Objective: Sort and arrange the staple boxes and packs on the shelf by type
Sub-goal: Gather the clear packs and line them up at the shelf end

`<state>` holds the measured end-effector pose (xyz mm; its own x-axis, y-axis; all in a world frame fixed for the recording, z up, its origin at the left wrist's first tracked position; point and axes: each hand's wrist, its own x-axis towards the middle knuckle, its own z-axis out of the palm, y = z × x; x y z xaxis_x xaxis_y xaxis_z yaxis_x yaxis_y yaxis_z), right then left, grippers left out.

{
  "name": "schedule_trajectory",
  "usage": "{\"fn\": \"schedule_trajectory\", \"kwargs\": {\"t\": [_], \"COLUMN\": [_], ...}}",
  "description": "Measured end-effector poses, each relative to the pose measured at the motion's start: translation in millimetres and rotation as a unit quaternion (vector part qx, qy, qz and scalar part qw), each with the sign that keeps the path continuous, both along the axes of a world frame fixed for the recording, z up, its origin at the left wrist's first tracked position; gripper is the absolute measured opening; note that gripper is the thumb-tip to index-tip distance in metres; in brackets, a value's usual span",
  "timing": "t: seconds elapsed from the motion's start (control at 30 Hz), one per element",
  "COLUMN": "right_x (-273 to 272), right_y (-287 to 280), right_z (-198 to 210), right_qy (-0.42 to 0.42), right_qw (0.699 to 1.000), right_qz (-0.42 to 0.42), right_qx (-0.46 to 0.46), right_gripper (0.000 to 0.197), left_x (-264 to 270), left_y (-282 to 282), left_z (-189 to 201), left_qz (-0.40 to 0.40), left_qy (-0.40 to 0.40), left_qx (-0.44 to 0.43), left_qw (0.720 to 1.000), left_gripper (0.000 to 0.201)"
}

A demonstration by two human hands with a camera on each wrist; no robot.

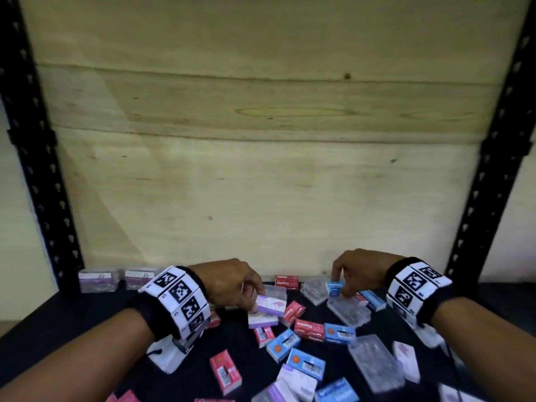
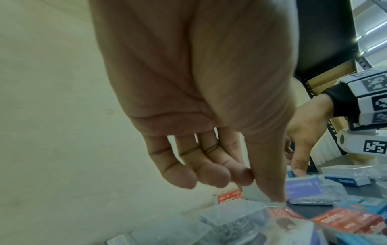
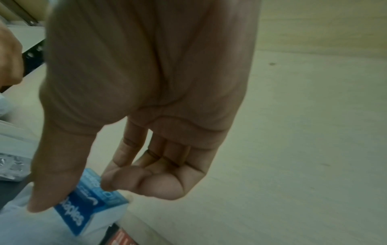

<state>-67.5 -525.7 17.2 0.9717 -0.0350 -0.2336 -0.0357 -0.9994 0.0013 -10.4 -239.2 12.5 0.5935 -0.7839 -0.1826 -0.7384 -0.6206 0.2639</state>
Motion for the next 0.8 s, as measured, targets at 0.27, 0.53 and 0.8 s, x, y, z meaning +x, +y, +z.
{"fn": "schedule_trajectory", "kwargs": {"t": [0.27,0.53,0.8], "right_x": [18.1,22.5,-1.3], "right_y": [11.6,18.4,22.5], "right_z": [-8.6,-6.2,8.8], "right_qy": [-0.022,-0.031,-0.002], "right_qw": [1.000,0.998,0.976], "right_qz": [0.006,0.030,0.082], "right_qx": [0.013,0.050,0.200], "right_gripper": [0.034,0.035,0.043], "left_x": [1.5,8.9,3.6], "left_y": [0.5,2.3,-32.1], "left_z": [2.0,3.7,0.7], "left_qz": [0.012,0.019,0.007], "left_qy": [-0.007,-0.018,-0.034], "left_qx": [-0.006,0.000,-0.011], "left_qw": [1.000,1.000,0.999], "left_gripper": [0.035,0.035,0.034]}}
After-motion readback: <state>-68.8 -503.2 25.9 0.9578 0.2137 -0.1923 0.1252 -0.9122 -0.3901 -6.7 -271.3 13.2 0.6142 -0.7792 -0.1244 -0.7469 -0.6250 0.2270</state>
